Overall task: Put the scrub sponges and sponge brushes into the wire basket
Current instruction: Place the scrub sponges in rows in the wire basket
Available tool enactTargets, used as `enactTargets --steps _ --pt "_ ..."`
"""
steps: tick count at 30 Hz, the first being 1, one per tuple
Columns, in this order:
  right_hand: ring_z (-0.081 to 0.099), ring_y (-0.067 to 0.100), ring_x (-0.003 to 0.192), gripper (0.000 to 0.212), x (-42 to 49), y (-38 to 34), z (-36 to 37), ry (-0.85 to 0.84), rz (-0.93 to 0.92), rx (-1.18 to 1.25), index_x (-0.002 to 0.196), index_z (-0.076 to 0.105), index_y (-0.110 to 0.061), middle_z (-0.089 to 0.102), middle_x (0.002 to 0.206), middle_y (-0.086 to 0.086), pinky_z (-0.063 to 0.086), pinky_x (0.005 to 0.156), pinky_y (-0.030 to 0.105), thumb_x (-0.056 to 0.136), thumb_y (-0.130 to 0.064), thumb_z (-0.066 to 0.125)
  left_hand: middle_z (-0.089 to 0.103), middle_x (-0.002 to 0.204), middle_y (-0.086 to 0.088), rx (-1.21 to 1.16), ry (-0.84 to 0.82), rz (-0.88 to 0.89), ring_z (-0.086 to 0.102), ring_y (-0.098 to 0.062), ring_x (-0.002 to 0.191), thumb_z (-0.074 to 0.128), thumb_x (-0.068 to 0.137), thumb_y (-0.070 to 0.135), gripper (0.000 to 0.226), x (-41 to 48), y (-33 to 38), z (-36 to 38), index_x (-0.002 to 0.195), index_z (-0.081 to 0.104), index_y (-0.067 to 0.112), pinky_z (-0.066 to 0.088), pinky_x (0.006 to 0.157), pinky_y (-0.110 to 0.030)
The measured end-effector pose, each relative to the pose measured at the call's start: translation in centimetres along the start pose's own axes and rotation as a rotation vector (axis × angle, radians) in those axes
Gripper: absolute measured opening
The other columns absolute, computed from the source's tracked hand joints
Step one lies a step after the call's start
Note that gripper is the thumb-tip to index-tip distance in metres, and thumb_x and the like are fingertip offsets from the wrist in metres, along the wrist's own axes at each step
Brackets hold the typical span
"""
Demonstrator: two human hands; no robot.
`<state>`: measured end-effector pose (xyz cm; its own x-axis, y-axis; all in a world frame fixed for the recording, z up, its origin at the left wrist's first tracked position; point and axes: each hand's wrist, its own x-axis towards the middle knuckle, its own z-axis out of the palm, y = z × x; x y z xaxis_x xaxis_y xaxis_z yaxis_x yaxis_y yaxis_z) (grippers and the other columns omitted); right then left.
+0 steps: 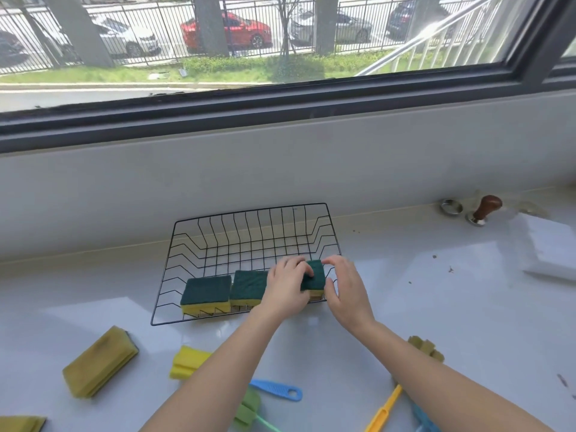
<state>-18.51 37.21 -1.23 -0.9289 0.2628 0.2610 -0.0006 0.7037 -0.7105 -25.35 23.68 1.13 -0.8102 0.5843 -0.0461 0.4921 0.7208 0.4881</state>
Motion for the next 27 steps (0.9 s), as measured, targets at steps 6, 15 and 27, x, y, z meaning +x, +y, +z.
enactTargets --steps 6,15,27 --pt "0.049 0.025 0.109 0.032 -0.9 0.8 0.0 -0.162 -0.048 -0.102 0.112 0.059 -0.013 0.056 0.122 0.001 0.040 0.101 0.036 0.084 0.000 0.051 0.034 0.146 0.004 -0.077 -0.020 -0.011 0.016 -0.017 0.143 0.053 0.084 0.017 0.034 -0.7 -0.9 1.6 0.117 0.049 0.024 0.022 0.114 -0.044" --pt "0.043 0.012 0.126 0.039 -1.4 -0.2 0.0 -0.215 0.038 -0.156 0.122 0.053 -0.020 0.048 0.135 -0.005 0.012 0.118 0.046 0.087 -0.004 0.047 -0.004 0.160 0.008 0.045 -0.033 -0.075 -0.012 -0.014 0.147 0.048 0.089 0.030 0.063 -4.3 -0.8 2.7 0.144 0.017 0.035 -0.005 0.116 -0.053" --pt "0.050 0.016 0.118 0.037 -7.4 -6.1 -0.5 -0.235 -0.136 -0.192 0.115 0.058 -0.019 0.059 0.121 -0.005 0.031 0.108 0.038 0.081 -0.004 0.052 0.018 0.157 0.005 -0.108 0.131 -0.023 0.014 -0.010 0.145 0.050 0.090 0.022 0.065 -11.4 -1.5 -0.5 0.147 0.019 0.022 0.005 0.121 -0.038"
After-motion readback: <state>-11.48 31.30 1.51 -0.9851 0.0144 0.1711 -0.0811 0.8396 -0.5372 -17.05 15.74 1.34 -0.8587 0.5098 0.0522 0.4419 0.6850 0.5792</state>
